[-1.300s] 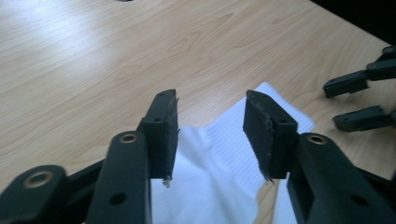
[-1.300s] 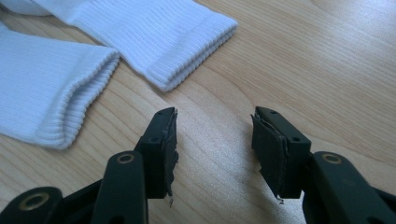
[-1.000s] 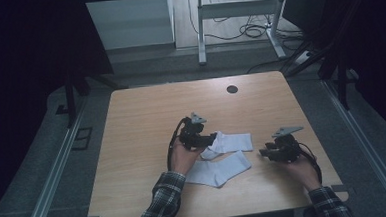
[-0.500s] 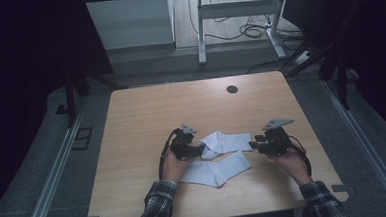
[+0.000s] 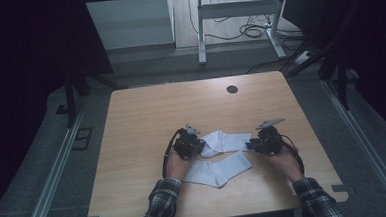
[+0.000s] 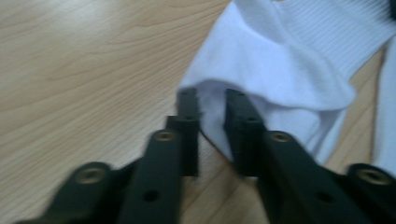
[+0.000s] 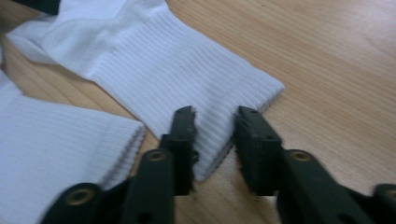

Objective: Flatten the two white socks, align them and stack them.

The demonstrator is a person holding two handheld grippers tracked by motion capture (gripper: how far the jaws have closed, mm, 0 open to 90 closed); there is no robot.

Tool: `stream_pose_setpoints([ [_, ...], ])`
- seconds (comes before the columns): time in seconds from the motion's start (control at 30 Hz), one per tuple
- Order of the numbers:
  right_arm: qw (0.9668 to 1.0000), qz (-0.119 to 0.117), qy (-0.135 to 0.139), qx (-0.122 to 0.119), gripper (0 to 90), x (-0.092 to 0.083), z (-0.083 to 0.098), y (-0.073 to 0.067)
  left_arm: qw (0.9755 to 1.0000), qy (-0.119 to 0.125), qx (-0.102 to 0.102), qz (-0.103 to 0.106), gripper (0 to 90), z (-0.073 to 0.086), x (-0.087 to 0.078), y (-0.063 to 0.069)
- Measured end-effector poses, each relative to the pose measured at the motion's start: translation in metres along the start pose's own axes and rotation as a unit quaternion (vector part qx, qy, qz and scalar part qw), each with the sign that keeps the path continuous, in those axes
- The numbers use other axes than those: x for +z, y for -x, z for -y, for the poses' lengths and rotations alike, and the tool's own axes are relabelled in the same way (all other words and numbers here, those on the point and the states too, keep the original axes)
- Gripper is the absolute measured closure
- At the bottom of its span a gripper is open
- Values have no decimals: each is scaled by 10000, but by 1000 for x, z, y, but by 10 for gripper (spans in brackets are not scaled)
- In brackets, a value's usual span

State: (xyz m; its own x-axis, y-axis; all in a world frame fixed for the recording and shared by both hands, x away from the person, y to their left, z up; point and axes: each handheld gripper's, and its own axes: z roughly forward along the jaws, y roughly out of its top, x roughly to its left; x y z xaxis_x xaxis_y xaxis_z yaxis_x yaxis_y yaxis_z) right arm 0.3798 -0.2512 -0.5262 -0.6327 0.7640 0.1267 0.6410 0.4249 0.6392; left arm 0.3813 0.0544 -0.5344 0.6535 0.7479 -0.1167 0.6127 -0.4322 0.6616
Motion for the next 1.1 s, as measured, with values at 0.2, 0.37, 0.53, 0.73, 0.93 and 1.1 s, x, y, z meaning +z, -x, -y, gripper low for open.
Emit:
stream_pose_setpoints([
  [0.2,9999,30,-84,-55,810,-3,-3,-4,9998,-65,-196,66,890,-2,-1,-4],
  [0.37,9999,13,162,-55,812,-14,-12,-3,9994,75,-144,-294,888,-8,-17,-13],
  [0.53,9982,-124,580,-36,812,-25,-35,-6,9957,532,88,-750,885,-28,-65,-18],
  [0.73,9977,-70,640,-224,791,-37,-46,-9,9929,828,342,-789,674,-31,-110,-10],
  [0.93,9994,42,333,121,736,-24,-23,12,9951,566,-18,-808,583,-10,-90,-26],
  [1.1,9988,133,397,251,691,-26,-17,22,9953,490,-288,-780,552,-3,-67,-38],
])
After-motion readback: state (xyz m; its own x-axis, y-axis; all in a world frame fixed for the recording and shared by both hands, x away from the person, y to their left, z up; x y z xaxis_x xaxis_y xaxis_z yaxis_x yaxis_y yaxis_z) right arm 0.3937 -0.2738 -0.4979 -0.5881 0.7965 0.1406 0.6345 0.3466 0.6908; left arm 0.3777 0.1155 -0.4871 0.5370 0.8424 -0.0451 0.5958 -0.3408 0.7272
